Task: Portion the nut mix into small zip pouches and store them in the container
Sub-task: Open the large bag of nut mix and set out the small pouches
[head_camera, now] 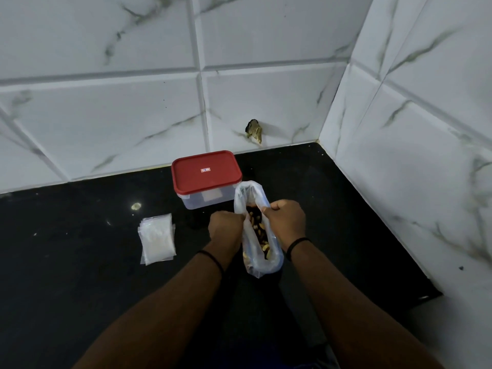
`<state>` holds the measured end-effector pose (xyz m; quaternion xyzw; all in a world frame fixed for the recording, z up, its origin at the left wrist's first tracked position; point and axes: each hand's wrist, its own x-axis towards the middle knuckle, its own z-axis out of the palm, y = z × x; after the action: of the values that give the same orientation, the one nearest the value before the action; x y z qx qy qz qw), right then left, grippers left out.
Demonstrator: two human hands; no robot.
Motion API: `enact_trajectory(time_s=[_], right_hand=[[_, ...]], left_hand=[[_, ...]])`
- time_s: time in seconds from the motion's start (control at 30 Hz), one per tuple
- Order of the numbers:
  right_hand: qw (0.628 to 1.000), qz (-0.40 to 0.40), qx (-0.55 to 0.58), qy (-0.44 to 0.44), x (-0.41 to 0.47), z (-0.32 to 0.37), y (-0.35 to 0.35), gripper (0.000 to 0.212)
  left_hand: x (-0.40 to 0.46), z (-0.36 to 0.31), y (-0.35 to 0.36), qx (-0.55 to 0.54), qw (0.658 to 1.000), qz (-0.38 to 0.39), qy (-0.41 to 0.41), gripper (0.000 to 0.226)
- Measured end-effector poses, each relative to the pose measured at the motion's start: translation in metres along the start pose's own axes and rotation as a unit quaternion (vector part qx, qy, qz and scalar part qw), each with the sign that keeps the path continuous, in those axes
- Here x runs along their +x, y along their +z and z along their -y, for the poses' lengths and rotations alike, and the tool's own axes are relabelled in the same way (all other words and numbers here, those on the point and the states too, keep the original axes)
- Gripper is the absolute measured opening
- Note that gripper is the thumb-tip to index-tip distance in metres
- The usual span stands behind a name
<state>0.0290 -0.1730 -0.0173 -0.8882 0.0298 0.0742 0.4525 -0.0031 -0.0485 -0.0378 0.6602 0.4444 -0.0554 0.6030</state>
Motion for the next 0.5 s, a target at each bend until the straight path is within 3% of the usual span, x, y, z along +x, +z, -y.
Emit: enact_trajectory(time_s=[0.13,0.23,0.37,0.5], right_hand=[[0.999,-0.026,0.021,0.017,0.0,-0.003,0.002,0.015],[0.997,-0.063,0.038,0.017,-0.001,-0.006,0.008,0.01],[0.996,-0.079,0.038,0.035,0.002,-0.006,0.012,0.017],[0.996,-0.072,-0.006,0.049,0.006,-0.007,0.016,0.027]], left_hand=[[-0.01,-0.01,-0.001,-0.134,0.989,0.01,-0.058,0.033],[-0.021,-0.024,0.003,-0.153,0.983,0.024,-0.097,0.039],[-0.025,-0.028,0.008,-0.148,0.986,0.014,-0.074,0.028],[-0.021,-0.017,0.014,-0.174,0.984,-0.02,-0.012,0.038]])
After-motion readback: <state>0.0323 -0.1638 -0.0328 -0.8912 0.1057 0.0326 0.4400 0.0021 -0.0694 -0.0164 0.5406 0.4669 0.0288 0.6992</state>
